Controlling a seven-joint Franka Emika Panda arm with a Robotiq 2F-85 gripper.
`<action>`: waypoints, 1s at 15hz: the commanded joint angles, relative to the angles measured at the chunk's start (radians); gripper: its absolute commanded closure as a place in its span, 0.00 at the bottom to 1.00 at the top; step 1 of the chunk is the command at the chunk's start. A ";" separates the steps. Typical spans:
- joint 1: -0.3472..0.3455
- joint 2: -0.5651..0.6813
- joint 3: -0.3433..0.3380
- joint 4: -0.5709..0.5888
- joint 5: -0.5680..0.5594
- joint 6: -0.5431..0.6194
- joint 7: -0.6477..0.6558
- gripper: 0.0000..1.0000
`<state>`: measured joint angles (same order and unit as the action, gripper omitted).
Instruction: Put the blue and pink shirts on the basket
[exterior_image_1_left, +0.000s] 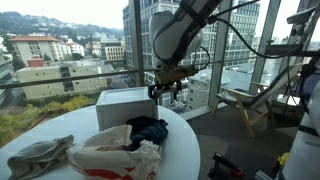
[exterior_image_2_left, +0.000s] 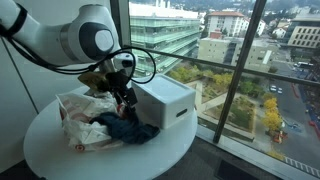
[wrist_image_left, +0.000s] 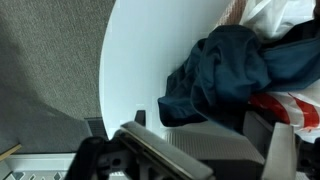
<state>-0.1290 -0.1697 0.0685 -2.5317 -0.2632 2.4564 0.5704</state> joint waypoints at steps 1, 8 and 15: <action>-0.015 0.170 -0.035 -0.006 -0.062 0.206 0.049 0.00; 0.088 0.434 -0.105 0.080 0.085 0.393 0.022 0.00; 0.226 0.574 -0.216 0.166 0.156 0.434 0.029 0.25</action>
<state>0.0420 0.3548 -0.0900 -2.4084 -0.1305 2.8689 0.6055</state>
